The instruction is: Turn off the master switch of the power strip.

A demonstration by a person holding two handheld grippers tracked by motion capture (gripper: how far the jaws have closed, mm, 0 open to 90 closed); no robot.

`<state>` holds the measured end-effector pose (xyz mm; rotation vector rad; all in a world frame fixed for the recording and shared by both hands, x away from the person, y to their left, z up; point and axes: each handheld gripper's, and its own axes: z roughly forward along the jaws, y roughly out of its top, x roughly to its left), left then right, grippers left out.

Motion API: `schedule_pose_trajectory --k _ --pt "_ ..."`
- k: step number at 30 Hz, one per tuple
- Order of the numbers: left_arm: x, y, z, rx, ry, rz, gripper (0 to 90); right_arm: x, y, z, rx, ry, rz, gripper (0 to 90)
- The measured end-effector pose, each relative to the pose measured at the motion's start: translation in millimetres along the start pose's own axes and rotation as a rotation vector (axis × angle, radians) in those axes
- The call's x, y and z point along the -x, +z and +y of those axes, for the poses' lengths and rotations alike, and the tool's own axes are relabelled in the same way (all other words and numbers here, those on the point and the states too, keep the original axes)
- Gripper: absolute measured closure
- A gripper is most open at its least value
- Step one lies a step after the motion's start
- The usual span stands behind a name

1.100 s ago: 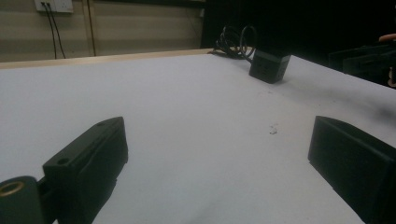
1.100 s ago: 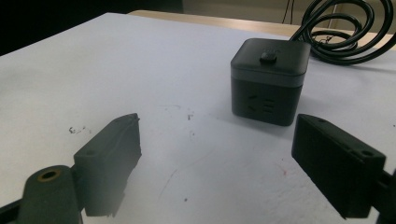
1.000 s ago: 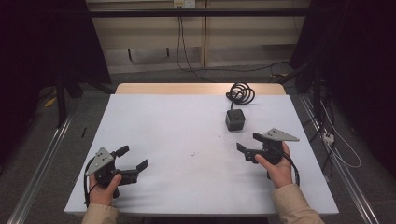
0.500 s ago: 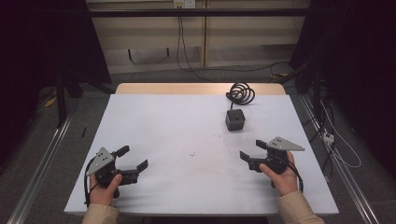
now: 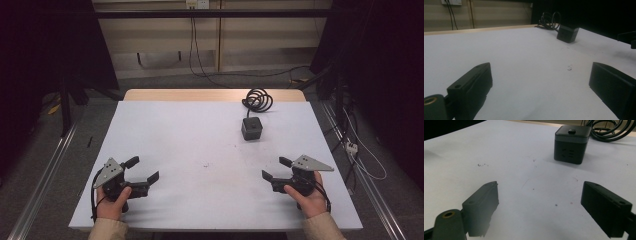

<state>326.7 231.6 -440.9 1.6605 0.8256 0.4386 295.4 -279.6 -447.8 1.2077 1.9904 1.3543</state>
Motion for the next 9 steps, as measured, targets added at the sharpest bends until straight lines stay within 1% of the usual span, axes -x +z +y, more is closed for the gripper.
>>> schedule_pose_trajectory --k 3,6,9 --pt "0.0 0.2 -0.1 -0.001 0.0 0.0 4.8 -0.5 -3.3 -4.5 -0.006 0.001 -0.002 14.5" --pt "-0.1 0.5 -0.1 -0.002 -0.001 0.002 4.8 -0.3 -5.3 -7.6 -0.015 -0.008 -0.005 13.2" --pt "0.1 1.4 0.0 -0.005 -0.001 0.003 4.8 0.7 -5.8 -8.7 -0.021 0.0 -0.005 12.6"
